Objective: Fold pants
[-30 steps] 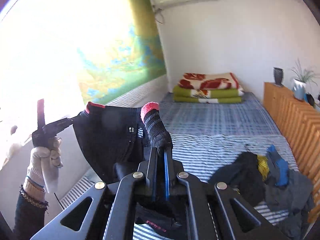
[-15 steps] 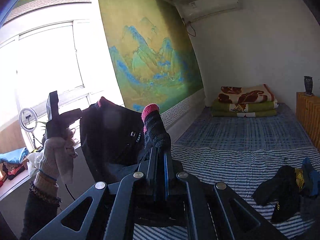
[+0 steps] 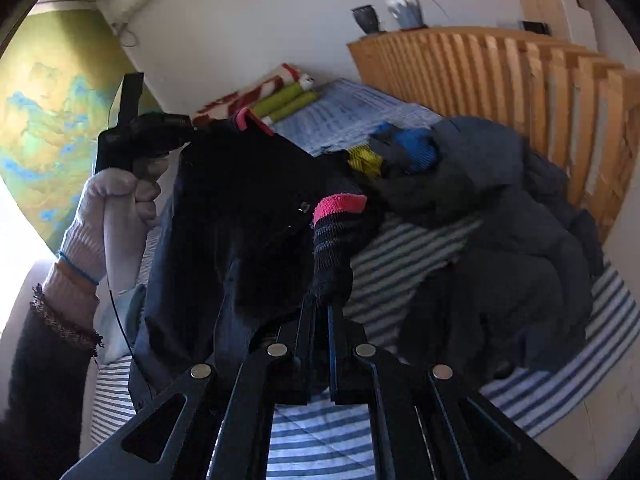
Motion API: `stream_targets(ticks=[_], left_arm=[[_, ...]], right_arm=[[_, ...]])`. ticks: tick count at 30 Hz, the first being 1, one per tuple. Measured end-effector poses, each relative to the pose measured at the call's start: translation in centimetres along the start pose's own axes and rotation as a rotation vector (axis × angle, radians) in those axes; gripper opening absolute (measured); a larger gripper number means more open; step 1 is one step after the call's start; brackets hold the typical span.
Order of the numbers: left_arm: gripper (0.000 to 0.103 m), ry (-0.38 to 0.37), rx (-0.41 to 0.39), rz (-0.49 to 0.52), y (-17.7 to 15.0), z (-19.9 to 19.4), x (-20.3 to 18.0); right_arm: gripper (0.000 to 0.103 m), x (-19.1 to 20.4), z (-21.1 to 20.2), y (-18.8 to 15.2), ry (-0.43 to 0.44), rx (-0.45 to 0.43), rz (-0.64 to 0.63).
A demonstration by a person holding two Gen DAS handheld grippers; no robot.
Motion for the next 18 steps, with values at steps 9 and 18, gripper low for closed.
stream_targets(ticks=[9, 18], left_arm=[[0.019, -0.012, 0.024, 0.027, -5.7, -4.0, 4.5], [0.041, 0.211, -0.019, -0.122, -20.0, -20.0, 30.5]], right_arm=[[0.010, -6.4, 3.9, -3.1, -0.019, 0.179, 0.003], [0.018, -0.4, 0.4, -0.4, -0.054, 0.112, -0.301]])
Point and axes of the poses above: each gripper's, at about its wrist camera, not at the fingertips, and z roughly the way its jaws point, x to its left, y to its top, the point moved 9 cm from there along z, roughly the way its jaws point, and after that the axes turned 7 degrees about -z, right-handed, at the moved point
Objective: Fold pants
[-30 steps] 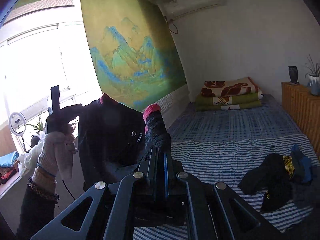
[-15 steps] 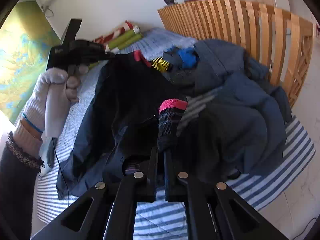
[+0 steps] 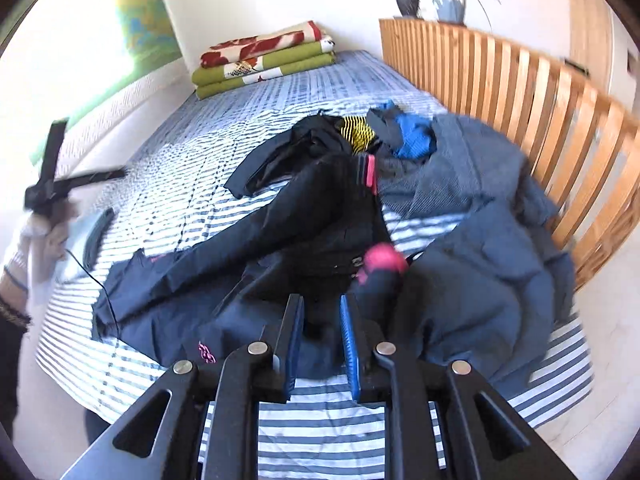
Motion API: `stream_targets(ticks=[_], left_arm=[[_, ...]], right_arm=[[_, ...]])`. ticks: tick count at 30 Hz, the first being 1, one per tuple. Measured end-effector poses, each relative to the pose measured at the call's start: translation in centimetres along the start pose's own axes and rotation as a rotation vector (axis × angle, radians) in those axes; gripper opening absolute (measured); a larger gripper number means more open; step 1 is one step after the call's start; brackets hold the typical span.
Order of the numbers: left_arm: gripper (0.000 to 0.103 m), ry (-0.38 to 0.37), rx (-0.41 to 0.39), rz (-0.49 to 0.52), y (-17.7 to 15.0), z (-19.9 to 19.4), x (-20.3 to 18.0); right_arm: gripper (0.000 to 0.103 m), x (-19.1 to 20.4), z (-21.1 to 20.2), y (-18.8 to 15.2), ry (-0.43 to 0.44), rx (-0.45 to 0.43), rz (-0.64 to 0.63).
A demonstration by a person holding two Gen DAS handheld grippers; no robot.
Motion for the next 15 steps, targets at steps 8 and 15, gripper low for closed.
stream_targets(ticks=[8, 15], left_arm=[[0.042, 0.078, 0.022, -0.233, -12.1, -3.3, 13.8], [0.076, 0.028, 0.111, -0.343, -12.6, 0.4, 18.1]], right_arm=[[0.035, 6.7, 1.1, 6.4, 0.120, -0.041, -0.119], [0.035, 11.5, 14.1, 9.7, 0.135, 0.125, -0.124]])
Point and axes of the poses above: each gripper's, at about its wrist camera, not at the fingertips, and z roughly the way its jaws point, x to its left, y to its top, the point moved 9 cm from there along z, roughly the way its jaws point, and after that the axes turned 7 degrees about -z, right-handed, at the moved point
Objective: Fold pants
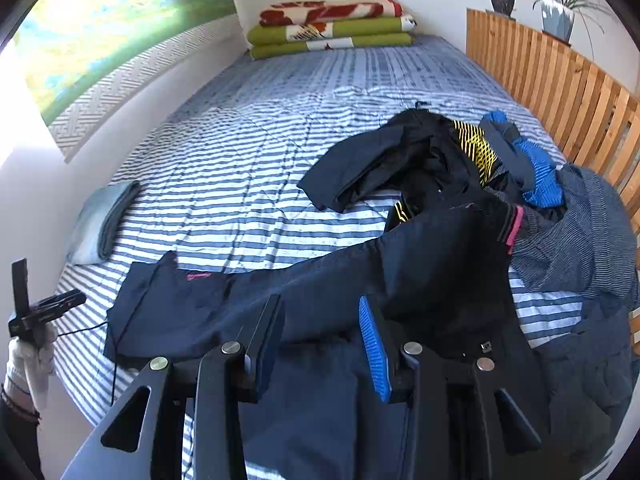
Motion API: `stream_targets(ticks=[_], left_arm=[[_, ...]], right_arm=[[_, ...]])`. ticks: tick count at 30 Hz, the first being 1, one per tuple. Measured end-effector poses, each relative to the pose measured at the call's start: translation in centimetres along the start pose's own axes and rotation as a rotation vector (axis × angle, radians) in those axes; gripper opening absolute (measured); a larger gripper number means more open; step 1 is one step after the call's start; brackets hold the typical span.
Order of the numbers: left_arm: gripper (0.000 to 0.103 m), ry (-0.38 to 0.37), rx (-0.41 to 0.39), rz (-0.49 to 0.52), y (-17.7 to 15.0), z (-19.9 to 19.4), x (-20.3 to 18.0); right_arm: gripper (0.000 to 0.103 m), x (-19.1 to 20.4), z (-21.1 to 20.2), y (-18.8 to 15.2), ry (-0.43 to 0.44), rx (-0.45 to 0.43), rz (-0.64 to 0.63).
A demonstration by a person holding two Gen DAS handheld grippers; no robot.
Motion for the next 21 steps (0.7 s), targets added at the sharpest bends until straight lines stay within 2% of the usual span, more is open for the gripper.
stream_targets(ticks=[1, 3, 7, 9, 10, 11, 12, 14, 16, 17, 18, 21], left_arm=[[0.080, -0.003, 0.017, 0.006, 0.3, 1.3, -0.4], [0.080, 0.001, 0.053, 0.006, 1.0, 3.9, -1.0], [0.078, 0.017, 0.091, 0.004, 2.0, 8.3, -2.4], [0.066, 0.031, 0.095, 0.006, 2.1, 9.6, -2.9], [0.047, 0.061, 0.081, 0.025, 2.2, 9.9, -3.0], [0.023, 0.076, 0.069, 0.047, 2.2, 10.0, -3.3], [0.010, 0.079, 0.071, 0.062, 2.2, 10.0, -3.5], [0.004, 0.084, 0.057, 0.075, 2.4, 9.4, -3.7], [0.003, 0.076, 0.023, 0.078, 3.3, 8.0, -3.9], [0.003, 0.068, 0.002, 0.076, 3.9, 7.1, -3.9], [0.003, 0.062, -0.024, 0.074, 4.8, 6.1, -4.0], [0.003, 0.053, -0.104, 0.074, 8.3, 3.1, -4.6]], right_arm=[[0.035, -0.7, 1.7, 0.3, -0.004, 0.028, 0.032], [0.035, -2.3, 4.0, 0.3, -0.001, 0.073, 0.103], [0.035, -6.1, 6.2, -0.3, -0.054, 0.130, 0.196], [0.036, -7.2, 6.9, -0.7, -0.061, 0.156, 0.218], [0.036, -7.6, 7.5, -0.9, -0.061, 0.173, 0.226], [0.036, -7.8, 8.0, -0.9, -0.053, 0.183, 0.232], [0.036, -7.7, 8.6, -0.9, -0.042, 0.194, 0.234], [0.036, -7.3, 9.9, -0.7, -0.015, 0.205, 0.236], [0.034, -7.0, 11.2, -0.4, -0.014, 0.216, 0.231], [0.014, -7.0, 11.7, -0.2, -0.025, 0.215, 0.225], [0.005, -6.9, 12.2, 0.0, -0.042, 0.216, 0.205], [0.002, -6.6, 12.4, 1.1, -0.041, 0.176, 0.175]])
Point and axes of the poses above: each gripper's, at about its wrist camera, not at the fingertips, and z roughly the way its jaws point, x to its left, y to its top, the point moved 9 cm from there along z, roughly the way its jaws point, and after that the axes turned 7 degrees about -z, right-handed, at the moved point
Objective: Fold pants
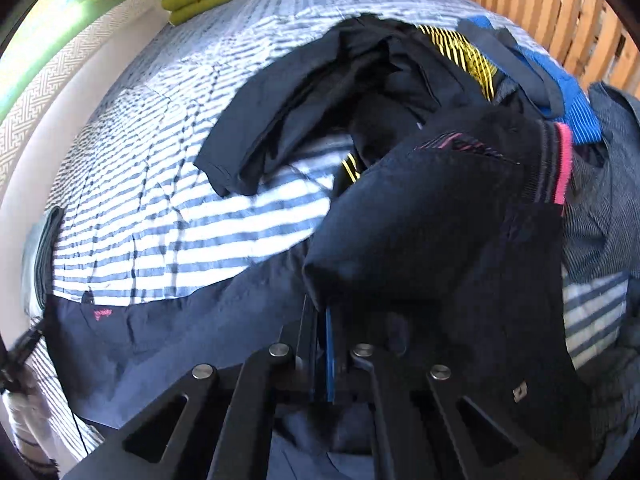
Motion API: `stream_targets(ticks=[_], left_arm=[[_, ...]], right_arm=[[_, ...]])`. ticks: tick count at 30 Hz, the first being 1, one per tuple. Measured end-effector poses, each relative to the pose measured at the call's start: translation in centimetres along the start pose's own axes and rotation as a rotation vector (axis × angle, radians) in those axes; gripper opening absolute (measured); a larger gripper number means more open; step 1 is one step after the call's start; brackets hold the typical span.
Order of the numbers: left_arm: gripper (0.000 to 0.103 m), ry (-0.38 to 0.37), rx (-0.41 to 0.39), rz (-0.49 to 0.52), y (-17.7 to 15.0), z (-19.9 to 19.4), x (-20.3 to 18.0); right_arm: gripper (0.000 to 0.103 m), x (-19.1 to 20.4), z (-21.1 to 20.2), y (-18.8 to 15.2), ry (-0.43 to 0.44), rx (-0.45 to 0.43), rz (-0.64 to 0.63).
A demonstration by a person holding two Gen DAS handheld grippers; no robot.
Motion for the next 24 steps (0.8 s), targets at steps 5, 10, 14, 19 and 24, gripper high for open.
stream_targets(ticks=[5, 10, 14, 19, 24], left_arm=[[0.007, 0.032, -0.133, -0.058, 7.2, -1.3, -0.3], [0.061, 0.072, -0.122, -0.104, 10.6, -0.1, -0.4], [0.061, 0.041, -0.115, -0.098, 9.7, -1.6, 0.0], [0.061, 0.025, -0.079, -0.064, 4.6, -4.5, 2.3], [0.061, 0.010, -0.096, -0.095, -0.9, -10.1, 5.9]], right_arm=[[0.002, 0.1, -2.6, 4.3, -0.007, -0.164, 0.026], [0.016, -0.2, -0.8, 6.5, 0.009, -0.124, 0.087], [0.024, -0.9, -0.8, 6.1, 0.003, -0.108, 0.109], [0.024, -1.3, -4.0, 3.8, 0.083, -0.131, 0.081], [0.024, -1.0, -9.2, -1.2, 0.137, -0.173, 0.027]])
Point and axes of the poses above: each gripper's, at about its wrist camera, not at the fingertips, and z roughly the way its jaws point, x to its left, y to its top, the point moved 9 cm from there along z, roughly the way its jaws point, and after that the axes turned 7 degrees about -z, right-handed, at the moved point
